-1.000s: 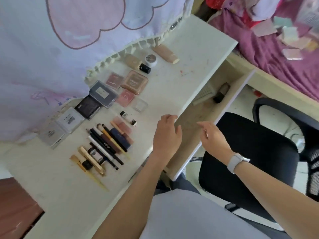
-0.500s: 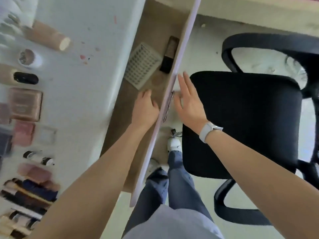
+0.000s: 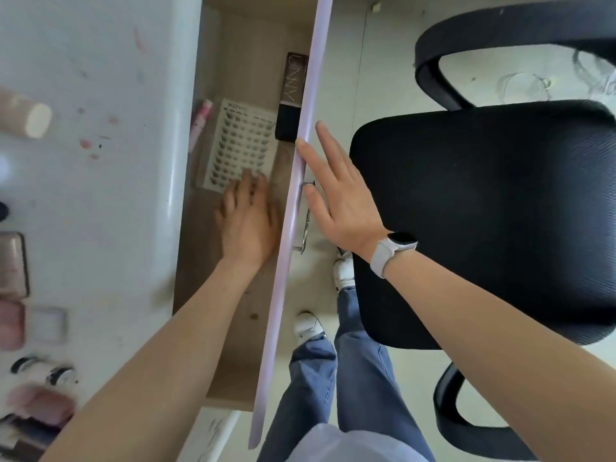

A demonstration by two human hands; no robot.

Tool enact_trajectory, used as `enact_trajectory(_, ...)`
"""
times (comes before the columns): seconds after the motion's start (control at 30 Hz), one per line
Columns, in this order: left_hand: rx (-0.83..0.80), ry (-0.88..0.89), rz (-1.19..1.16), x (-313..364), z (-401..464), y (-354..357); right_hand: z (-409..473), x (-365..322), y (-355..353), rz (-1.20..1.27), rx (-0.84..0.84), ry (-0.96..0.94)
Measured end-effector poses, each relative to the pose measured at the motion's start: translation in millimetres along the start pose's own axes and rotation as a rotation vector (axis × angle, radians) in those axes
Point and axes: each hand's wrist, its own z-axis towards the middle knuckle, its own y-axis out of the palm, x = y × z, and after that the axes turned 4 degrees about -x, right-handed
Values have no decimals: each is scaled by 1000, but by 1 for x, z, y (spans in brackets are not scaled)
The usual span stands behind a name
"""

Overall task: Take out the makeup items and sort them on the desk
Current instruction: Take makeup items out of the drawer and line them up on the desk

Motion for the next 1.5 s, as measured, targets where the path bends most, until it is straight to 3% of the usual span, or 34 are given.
enact_trajectory(0.17,115,69,-108,-5,3,-8,2,-6,-4,27,26,31)
enact_trajectory(0.3,206,111,-360,9,37,-27,8,-9,-8,80,59,53)
enact_trajectory(0.43,26,-9,-821,36,71,-47,21,-7,-13,93,98,42)
enact_trajectory(0.5,-54,1,-932,46,76,-51,25,-5,-14,80,104,35)
enact_trajectory(0.73,5,-263,-1278,58,83,-62,26,-8,-16,107,87,53)
enact_trajectory(0.83,71,-292,-1253,66,79,-70,28,-12,-21,138,79,97)
enact_trajectory(1.07,364,-105,-844,42,9,-90,44,-26,-45,105,168,99)
enact_trajectory(1.23,569,-42,-895,14,-37,-115,75,-52,-47,-58,209,-3)
enact_trajectory(1.33,630,-89,-999,2,-55,-124,107,-65,-38,-241,39,-2)
enact_trajectory(1.5,698,-230,-1157,-18,-71,-127,150,-67,4,-559,-532,256)
